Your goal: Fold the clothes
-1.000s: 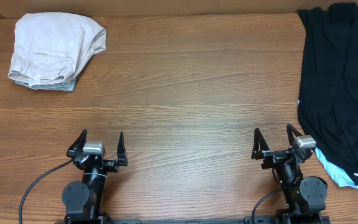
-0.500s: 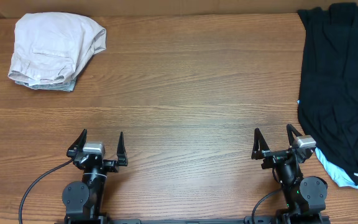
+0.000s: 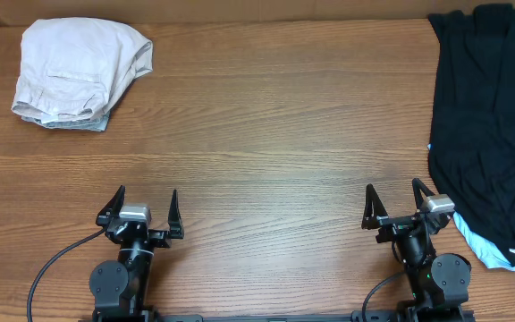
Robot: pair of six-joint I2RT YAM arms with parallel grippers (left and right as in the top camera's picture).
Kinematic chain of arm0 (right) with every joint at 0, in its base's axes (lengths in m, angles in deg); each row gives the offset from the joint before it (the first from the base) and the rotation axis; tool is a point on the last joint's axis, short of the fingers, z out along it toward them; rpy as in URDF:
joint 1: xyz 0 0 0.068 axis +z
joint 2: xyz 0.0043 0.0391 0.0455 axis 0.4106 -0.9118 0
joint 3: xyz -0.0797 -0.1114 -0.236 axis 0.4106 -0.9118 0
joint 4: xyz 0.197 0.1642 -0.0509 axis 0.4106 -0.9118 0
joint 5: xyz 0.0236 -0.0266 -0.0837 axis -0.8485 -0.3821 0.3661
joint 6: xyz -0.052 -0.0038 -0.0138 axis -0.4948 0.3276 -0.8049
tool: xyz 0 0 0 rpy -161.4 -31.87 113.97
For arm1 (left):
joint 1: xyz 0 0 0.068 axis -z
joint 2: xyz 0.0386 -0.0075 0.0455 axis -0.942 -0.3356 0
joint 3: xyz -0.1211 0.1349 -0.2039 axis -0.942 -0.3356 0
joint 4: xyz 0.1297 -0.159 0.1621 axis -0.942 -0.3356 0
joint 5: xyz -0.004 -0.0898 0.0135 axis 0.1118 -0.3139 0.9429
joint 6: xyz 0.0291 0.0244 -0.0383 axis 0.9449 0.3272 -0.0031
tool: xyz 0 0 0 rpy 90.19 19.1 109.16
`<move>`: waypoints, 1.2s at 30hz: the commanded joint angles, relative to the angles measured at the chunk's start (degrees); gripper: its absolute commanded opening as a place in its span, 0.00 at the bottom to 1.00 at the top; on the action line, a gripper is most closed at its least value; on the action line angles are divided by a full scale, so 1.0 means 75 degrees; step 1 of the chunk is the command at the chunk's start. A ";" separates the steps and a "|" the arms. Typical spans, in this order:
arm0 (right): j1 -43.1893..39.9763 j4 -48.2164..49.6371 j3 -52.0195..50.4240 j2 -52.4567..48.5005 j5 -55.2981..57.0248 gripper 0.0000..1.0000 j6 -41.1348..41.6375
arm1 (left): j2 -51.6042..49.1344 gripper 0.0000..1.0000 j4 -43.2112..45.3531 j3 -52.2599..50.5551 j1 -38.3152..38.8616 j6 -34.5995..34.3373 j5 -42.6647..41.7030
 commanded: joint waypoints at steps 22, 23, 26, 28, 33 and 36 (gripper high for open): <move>-0.0029 0.0009 -0.0038 0.0076 0.0504 1.00 -0.0055 | 0.0076 1.00 -0.0070 -0.0041 0.0044 0.0358 0.0796; -0.0029 0.0009 -0.0038 0.0076 0.0507 1.00 -0.0055 | 0.0076 1.00 -0.0079 -0.0041 0.0044 0.0376 0.0810; -0.0029 0.0050 -0.0035 0.0076 0.0501 1.00 -0.0052 | 0.0079 1.00 -0.0052 -0.0041 0.0044 0.0367 0.0778; -0.0029 0.0061 -0.0032 0.0076 0.0458 1.00 -0.0020 | 0.0079 1.00 0.0259 -0.0041 0.0047 0.0300 0.0618; -0.0029 0.0708 0.0271 0.0076 -0.0047 1.00 -0.0029 | 0.0079 1.00 0.1545 -0.0035 0.0044 0.0286 -0.0845; -0.0029 0.0522 0.0833 0.0076 -0.0041 1.00 -0.0093 | 0.0076 1.00 0.1486 0.0146 0.0044 0.0286 -0.0924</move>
